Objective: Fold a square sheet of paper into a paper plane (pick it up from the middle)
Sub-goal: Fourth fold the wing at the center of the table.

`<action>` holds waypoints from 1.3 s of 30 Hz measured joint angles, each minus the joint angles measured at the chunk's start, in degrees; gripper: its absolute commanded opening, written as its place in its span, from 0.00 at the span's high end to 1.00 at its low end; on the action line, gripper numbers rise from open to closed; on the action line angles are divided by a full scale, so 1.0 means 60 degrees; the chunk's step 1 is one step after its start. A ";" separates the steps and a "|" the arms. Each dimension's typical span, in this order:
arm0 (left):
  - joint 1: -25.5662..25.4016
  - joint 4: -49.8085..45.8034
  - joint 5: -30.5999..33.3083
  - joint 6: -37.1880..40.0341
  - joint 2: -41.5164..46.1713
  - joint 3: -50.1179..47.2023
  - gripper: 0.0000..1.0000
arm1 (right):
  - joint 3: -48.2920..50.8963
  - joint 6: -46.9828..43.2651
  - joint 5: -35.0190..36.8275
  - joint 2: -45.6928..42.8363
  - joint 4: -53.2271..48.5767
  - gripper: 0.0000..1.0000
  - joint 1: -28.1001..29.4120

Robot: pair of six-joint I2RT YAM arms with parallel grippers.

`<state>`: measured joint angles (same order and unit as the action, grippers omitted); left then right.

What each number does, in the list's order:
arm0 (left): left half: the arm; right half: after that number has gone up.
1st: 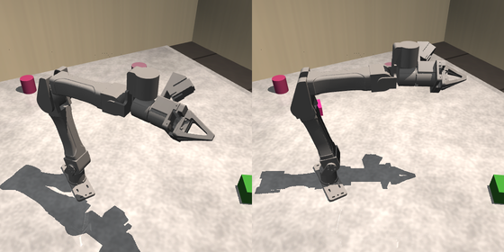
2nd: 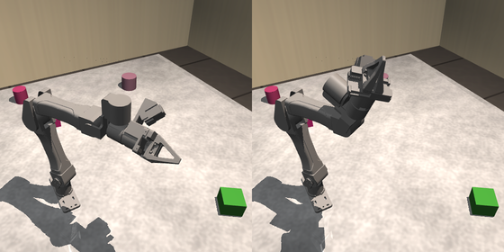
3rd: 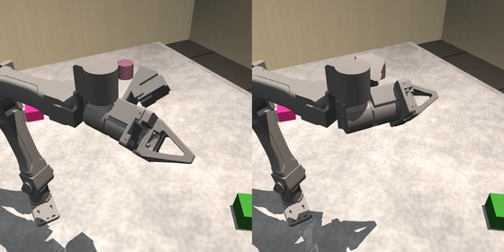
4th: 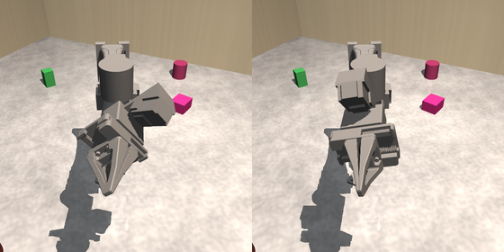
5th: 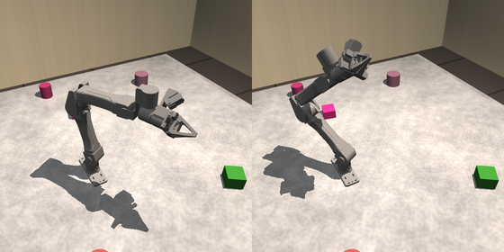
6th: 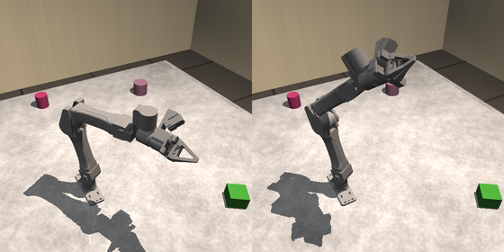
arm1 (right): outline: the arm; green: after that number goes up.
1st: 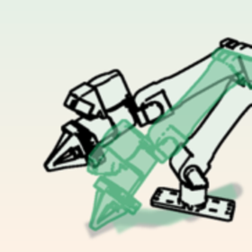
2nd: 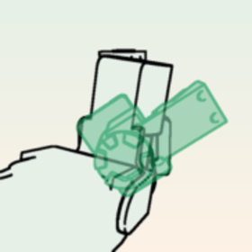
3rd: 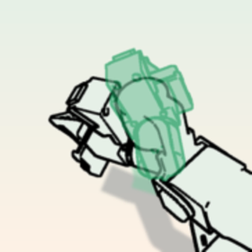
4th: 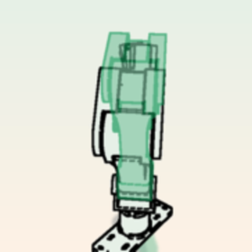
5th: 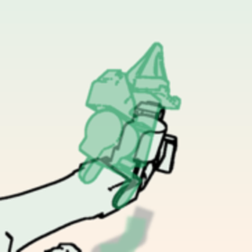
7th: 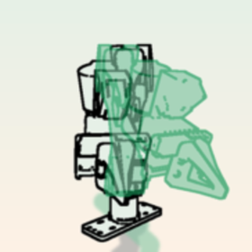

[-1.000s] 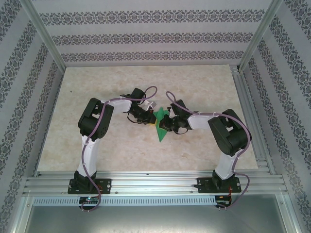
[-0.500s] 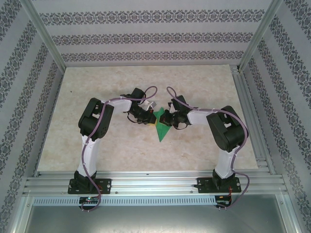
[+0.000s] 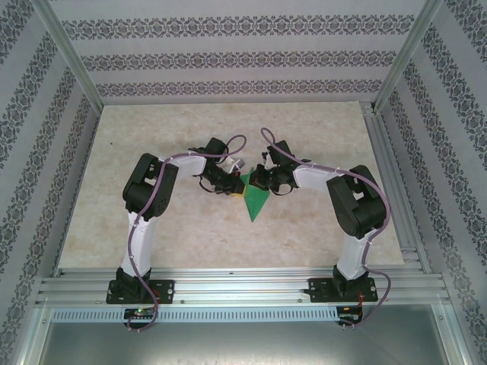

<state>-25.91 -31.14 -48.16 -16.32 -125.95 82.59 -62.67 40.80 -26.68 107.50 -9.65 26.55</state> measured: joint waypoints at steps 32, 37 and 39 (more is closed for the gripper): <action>0.0007 -0.0044 -0.0033 0.0044 -0.0025 0.0033 0.99 | -0.1198 -0.0331 0.0182 0.1279 -0.0616 0.92 -0.0437; 0.0007 -0.0047 -0.0033 0.0058 -0.0029 0.0033 0.99 | -0.1362 -0.0324 0.0189 0.1617 -0.0477 0.93 -0.0452; 0.0007 -0.0051 -0.0033 0.0076 -0.0029 0.0033 0.99 | -0.1381 -0.0313 0.0076 0.1730 -0.0342 0.93 -0.0517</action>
<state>-25.87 -31.44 -48.36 -15.86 -126.13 82.78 -70.96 38.92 -26.22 117.89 -11.70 23.44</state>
